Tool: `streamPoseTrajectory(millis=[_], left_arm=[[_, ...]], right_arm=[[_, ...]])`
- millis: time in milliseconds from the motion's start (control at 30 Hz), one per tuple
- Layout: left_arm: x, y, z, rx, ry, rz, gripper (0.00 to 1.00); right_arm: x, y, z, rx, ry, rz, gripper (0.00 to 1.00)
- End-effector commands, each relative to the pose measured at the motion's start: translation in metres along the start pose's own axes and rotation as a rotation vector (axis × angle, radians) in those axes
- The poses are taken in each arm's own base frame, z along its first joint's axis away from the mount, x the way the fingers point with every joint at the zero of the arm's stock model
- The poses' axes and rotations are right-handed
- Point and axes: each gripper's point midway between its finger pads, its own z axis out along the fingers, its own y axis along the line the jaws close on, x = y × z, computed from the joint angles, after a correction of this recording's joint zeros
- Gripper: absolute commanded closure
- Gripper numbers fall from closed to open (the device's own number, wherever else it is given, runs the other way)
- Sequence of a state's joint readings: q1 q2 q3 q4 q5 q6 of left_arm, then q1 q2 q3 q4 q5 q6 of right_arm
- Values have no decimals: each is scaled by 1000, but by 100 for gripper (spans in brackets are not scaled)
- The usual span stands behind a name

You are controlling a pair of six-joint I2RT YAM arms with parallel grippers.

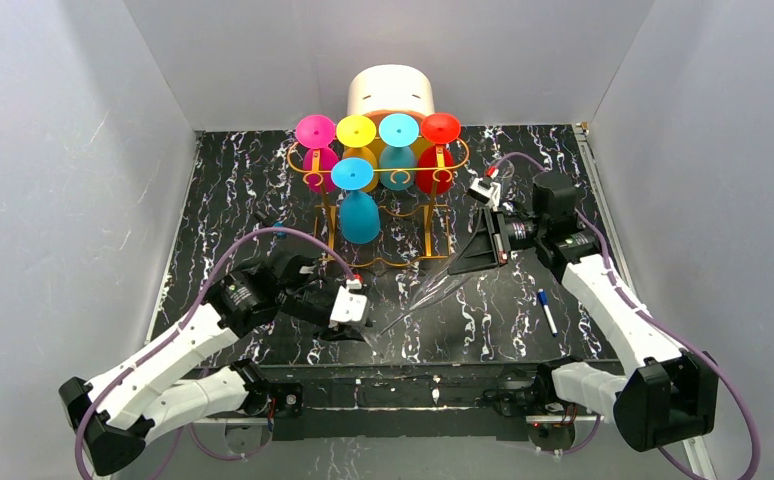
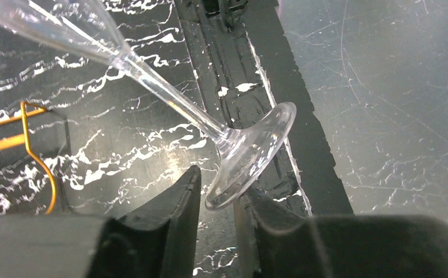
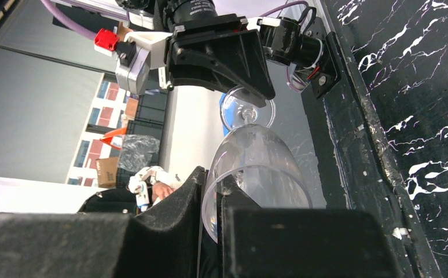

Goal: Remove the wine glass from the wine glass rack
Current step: Place the wine glass at the center of the board.

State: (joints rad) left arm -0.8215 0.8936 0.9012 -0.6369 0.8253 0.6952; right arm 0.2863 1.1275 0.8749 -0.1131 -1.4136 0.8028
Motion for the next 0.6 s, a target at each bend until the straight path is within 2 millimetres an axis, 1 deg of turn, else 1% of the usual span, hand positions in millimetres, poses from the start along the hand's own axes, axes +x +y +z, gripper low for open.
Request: streamPoseTrajectory(millis=[0, 67, 200, 233, 267, 333, 467, 533, 567], left_arm=[[7, -1, -7, -49, 19, -26, 69], [9, -3, -6, -46, 19, -34, 67], [11, -4, -5, -43, 23, -40, 62], [12, -3, -5, -48, 27, -43, 55], [12, -2, -5, -56, 30, -50, 53], [12, 0, -6, -66, 33, -52, 51], [8, 2, -8, -89, 21, -56, 45], [6, 4, -8, -115, 8, -116, 39], [4, 5, -8, -118, 4, -132, 38]], right_arm=[[4, 27, 1, -7, -4, -162, 99], [6, 32, 1, -5, -10, -195, 99], [8, 35, 1, 9, -26, -220, 99], [8, 34, 1, 14, -30, -218, 99], [8, 33, 1, 19, -34, -219, 99], [7, 33, 1, 21, -34, -223, 99], [6, 32, 1, 40, -40, -229, 99], [6, 29, 1, 62, -46, -212, 99], [5, 28, 1, 73, -48, -208, 99]])
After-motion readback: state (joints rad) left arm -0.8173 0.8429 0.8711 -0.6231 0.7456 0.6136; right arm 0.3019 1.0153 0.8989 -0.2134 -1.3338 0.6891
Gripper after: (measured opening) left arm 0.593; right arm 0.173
